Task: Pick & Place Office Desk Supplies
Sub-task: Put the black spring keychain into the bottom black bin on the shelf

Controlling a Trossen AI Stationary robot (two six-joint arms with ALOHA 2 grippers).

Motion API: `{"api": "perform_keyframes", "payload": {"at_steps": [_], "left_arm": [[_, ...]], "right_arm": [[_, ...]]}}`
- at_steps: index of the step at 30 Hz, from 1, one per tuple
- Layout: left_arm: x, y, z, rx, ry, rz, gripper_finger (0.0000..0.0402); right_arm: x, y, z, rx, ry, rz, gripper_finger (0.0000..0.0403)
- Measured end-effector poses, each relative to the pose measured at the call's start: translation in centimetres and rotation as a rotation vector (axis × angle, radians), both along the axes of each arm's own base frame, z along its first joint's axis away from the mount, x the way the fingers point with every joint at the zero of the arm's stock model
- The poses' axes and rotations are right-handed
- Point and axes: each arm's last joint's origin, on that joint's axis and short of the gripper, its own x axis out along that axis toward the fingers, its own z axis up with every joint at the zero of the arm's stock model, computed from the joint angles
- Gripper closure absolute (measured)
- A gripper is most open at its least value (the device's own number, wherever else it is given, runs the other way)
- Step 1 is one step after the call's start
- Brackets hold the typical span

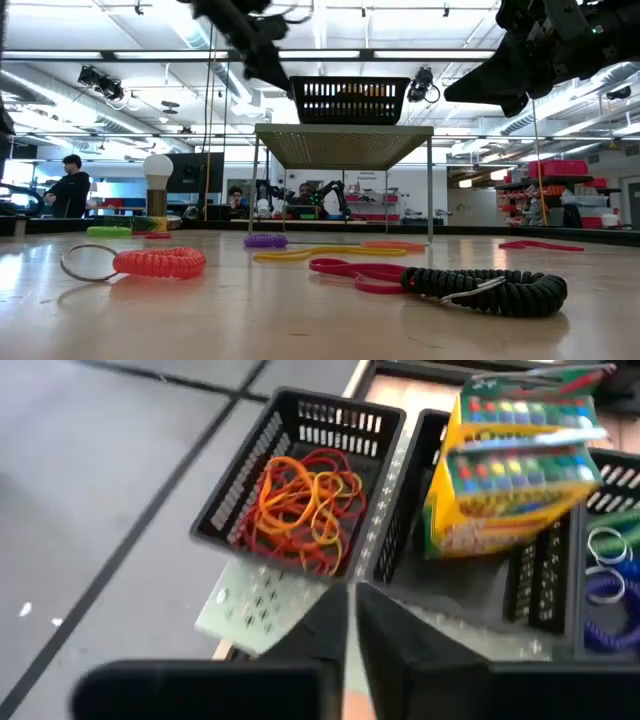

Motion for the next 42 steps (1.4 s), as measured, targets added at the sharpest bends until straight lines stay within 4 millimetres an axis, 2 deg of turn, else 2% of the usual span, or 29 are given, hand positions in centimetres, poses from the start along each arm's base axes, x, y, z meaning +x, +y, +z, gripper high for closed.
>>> {"api": "perform_keyframes", "payload": {"at_steps": [3, 8, 12, 18, 22, 25, 29, 42], "left_arm": [[-2.6, -1.9, -1.1, 0.033, -0.081, 0.013, 0.0394], [-6.4, -6.0, -4.0, 0.075, -0.29, -0.003, 0.0386], [-8.5, -9.1, -7.2, 0.079, -0.476, -0.053, 0.0383], [-9.9, -12.3, -13.0, 0.082, -0.687, -0.17, 0.0382], [-10.8, -13.5, -16.6, 0.08, -0.735, -0.217, 0.0382], [-11.4, -14.0, -18.3, 0.053, -0.758, -0.228, 0.0381], [-11.9, -14.3, -19.4, 0.02, -0.775, -0.228, 0.0381], [-11.9, -14.2, -19.6, 0.016, -0.77, -0.189, 0.0381]], "right_arm": [[0.0, 0.0, 0.0, 0.0, 0.0, 0.0, 0.0375], [0.0, 0.0, 0.0, 0.0, 0.0, 0.0, 0.0375], [0.0, 0.0, 0.0, 0.0, 0.0, 0.0, 0.0375], [0.0, 0.0, 0.0, 0.0, 0.0, 0.0, 0.0375], [0.1, -0.1, 0.1, 0.003, -0.01, -0.008, 0.0375], [0.1, -0.3, 0.2, 0.008, -0.024, -0.02, 0.0375], [0.2, -0.3, 0.3, 0.01, -0.03, -0.02, 0.0375], [0.6, -0.4, 1.6, 0.11, -0.172, -0.005, 0.0375]]}}
